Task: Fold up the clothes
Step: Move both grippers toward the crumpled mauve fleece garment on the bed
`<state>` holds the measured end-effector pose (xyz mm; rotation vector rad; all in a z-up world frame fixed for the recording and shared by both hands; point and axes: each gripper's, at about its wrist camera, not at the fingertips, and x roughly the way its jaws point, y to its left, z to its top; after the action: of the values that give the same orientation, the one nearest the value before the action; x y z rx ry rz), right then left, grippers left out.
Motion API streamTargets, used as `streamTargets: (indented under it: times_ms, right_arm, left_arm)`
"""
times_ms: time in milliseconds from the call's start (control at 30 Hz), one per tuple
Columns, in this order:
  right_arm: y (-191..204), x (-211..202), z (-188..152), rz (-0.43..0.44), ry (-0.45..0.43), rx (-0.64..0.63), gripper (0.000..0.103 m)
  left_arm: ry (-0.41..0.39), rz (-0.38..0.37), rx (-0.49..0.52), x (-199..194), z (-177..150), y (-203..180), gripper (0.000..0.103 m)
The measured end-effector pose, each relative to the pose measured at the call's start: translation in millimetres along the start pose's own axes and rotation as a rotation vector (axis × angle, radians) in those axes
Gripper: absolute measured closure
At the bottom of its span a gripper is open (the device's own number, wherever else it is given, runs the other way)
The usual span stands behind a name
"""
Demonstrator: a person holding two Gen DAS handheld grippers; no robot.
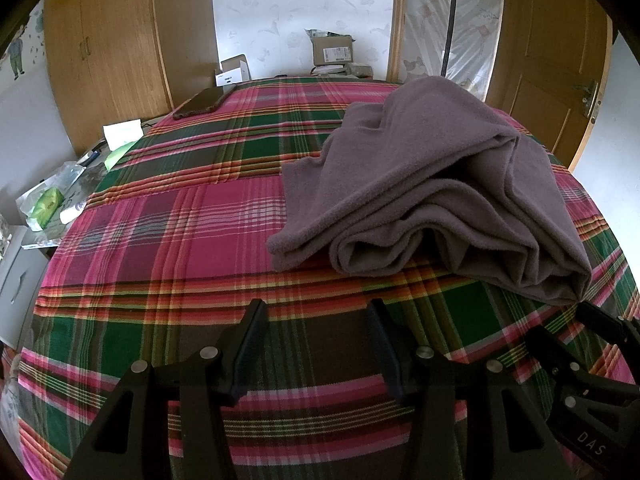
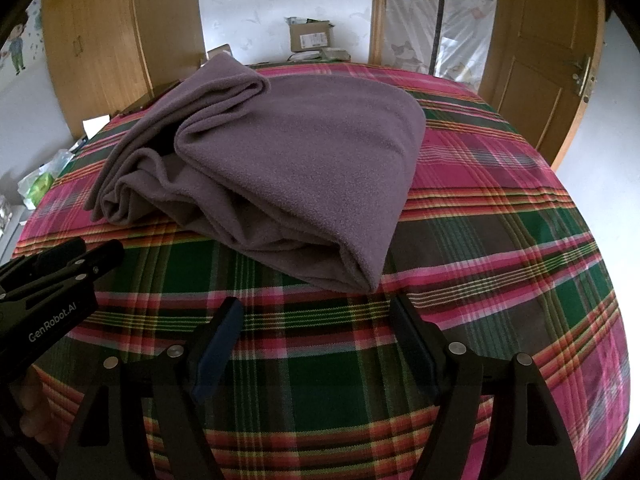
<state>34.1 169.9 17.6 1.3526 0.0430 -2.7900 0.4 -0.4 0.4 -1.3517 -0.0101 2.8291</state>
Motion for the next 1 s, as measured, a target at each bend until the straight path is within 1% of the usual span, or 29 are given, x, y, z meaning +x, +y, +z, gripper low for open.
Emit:
streamTargets:
  times_ms: [267, 400, 467, 533, 600, 667, 767, 800, 833, 900, 967, 1000]
  right_arm:
    - [5, -2, -1, 0.0, 0.0, 0.001, 0.026]
    - [3, -3, 0, 0.001, 0.001, 0.008, 0.026]
    - [4, -4, 0, -0.002, 0.002, 0.01, 0.025]
    - [5, -5, 0, -0.002, 0.003, 0.01, 0.024]
    - [6, -5, -1, -0.002, 0.003, 0.01, 0.024]
    - [7, -5, -1, -0.002, 0.003, 0.0, 0.024]
    - [6, -7, 1, 0.033, -0.002, -0.037, 0.024]
    - [6, -8, 2, 0.052, -0.008, -0.057, 0.029]
    - [6, -9, 3, 0.069, -0.015, -0.076, 0.037]
    - [7, -15, 7, 0.073, -0.049, -0.109, 0.045]
    - [4, -21, 15, 0.109, -0.084, -0.122, 0.051]
    - [2, -23, 20, 0.122, -0.098, -0.129, 0.056]
  left_arm:
    - [0.001, -0.004, -0.003, -2, -1, 1, 0.051]
    - [-0.001, 0.008, 0.005, 1, 0, -1, 0.051]
    - [0.0, 0.019, 0.005, 3, 0, -1, 0.049]
    - [0.002, 0.026, -0.006, 3, -1, 1, 0.039]
    - [0.004, 0.017, -0.024, 3, -1, 5, 0.038]
    - [0.005, 0.022, -0.02, 3, -1, 4, 0.037]
    - [0.006, 0.016, -0.022, 3, -1, 5, 0.037]
    - [0.006, 0.011, -0.024, 2, -1, 6, 0.037]
    - [0.006, 0.006, -0.025, 2, -1, 6, 0.037]
    - [0.003, -0.009, -0.031, 2, -1, 8, 0.037]
    - [0.003, -0.04, -0.049, 1, 2, 14, 0.037]
    - [0.003, -0.055, -0.059, 1, 3, 16, 0.038]
